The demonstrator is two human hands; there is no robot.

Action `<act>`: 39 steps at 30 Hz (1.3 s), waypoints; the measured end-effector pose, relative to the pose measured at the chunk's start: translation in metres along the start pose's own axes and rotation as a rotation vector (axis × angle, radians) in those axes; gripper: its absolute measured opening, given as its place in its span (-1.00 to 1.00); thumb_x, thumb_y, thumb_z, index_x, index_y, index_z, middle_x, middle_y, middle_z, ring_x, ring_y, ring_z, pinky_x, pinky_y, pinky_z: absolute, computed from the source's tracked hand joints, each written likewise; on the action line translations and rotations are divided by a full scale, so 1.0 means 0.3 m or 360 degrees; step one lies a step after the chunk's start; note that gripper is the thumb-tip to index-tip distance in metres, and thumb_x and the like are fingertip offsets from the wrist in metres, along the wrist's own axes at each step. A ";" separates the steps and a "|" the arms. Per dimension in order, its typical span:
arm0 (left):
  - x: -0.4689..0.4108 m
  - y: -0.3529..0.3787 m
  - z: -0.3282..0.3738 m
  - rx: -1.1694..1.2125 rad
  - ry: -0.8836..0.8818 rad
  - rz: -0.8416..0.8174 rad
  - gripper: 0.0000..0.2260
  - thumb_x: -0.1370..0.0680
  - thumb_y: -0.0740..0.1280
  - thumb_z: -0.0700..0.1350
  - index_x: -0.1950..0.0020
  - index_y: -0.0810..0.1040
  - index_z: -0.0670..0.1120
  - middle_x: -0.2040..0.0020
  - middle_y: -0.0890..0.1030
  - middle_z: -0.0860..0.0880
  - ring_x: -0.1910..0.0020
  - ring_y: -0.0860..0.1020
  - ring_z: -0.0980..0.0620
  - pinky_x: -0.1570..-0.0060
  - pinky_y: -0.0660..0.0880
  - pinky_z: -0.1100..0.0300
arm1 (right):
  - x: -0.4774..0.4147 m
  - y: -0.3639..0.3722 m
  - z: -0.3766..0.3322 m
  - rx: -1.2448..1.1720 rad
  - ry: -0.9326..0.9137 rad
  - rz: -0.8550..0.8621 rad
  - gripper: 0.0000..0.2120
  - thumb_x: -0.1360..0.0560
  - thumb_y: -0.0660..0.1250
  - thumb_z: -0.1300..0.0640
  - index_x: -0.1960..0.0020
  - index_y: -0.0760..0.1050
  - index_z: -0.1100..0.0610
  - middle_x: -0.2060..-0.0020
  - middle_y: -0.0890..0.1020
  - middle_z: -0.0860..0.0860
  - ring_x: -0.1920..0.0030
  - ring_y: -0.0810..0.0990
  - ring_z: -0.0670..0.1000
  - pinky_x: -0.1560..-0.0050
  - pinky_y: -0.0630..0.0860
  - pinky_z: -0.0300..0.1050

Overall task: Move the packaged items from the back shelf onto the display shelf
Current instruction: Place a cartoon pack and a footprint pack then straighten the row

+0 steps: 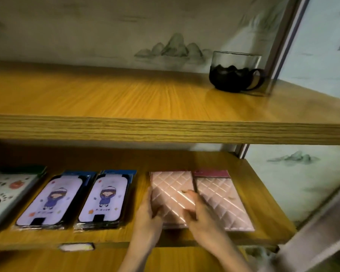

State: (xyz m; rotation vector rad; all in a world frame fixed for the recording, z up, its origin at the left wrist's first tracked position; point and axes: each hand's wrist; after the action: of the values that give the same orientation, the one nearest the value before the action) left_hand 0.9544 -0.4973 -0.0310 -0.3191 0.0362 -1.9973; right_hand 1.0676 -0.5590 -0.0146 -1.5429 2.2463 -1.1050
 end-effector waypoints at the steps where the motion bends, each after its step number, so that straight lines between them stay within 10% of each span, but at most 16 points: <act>1: -0.003 0.001 -0.006 -0.0004 -0.0001 0.0019 -0.41 -0.51 0.27 -0.25 -0.47 0.13 0.03 -0.43 0.34 0.01 -0.39 0.32 -0.01 -0.37 0.30 -0.10 | 0.006 0.006 -0.001 0.0006 -0.0035 -0.0009 -0.49 -0.58 0.13 0.06 -0.48 0.06 -0.09 -0.46 0.23 -0.08 -0.39 0.29 -0.06 -0.36 0.30 -0.12; 12: -0.034 -0.061 -0.002 0.0010 -0.0014 0.0038 -0.42 -0.51 0.24 -0.32 -0.47 0.13 -0.01 -0.29 0.37 0.06 -0.32 0.33 0.00 -0.35 0.32 -0.10 | 0.016 0.059 -0.065 -0.0217 -0.0008 -0.0068 -0.37 -0.59 0.14 0.07 -0.50 -0.17 -0.11 -0.49 0.16 -0.10 -0.40 0.31 -0.06 -0.35 0.30 -0.14; 24: 0.021 0.086 0.059 0.0154 0.0156 -0.0050 -0.41 -0.49 0.32 -0.22 -0.43 0.19 0.14 -0.36 0.35 0.18 -0.32 0.37 0.10 -0.35 0.34 -0.03 | 0.066 -0.059 0.052 -0.0846 -0.0006 0.0328 -0.59 -0.54 0.23 0.25 -0.24 0.30 -0.18 -0.13 0.43 -0.30 -0.07 0.46 -0.29 -0.24 0.38 -0.24; 30: 0.011 0.284 0.077 0.0105 0.0075 -0.0253 -0.45 -0.54 0.26 -0.20 -0.47 0.14 0.02 -0.21 0.28 0.23 -0.20 0.26 0.24 -0.26 0.18 0.31 | 0.043 -0.185 0.206 -0.0750 0.0198 0.0443 -0.57 -0.55 0.22 0.25 -0.39 0.31 0.03 -0.29 0.47 0.00 -0.20 0.45 -0.07 -0.21 0.35 -0.21; 39: 0.019 0.368 0.054 -0.0016 -0.0008 -0.0157 -0.42 -0.52 0.29 -0.13 -0.48 0.11 0.06 -0.35 0.38 0.11 -0.29 0.37 0.11 -0.37 0.31 0.09 | 0.013 -0.255 0.295 -0.0698 0.0245 0.0251 -0.56 -0.58 0.16 0.18 -0.44 0.23 0.00 -0.35 0.40 -0.05 -0.33 0.39 0.01 -0.36 0.36 -0.01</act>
State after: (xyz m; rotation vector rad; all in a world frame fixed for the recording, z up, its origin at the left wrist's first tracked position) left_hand 1.0536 -0.5488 -0.0326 -0.3379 0.0276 -2.0945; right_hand 1.1691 -0.6168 -0.0243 -1.4243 2.8039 -0.7427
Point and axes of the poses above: each hand's wrist, its own x-axis away from the middle knuckle, its own y-axis out of the palm, z = x × y
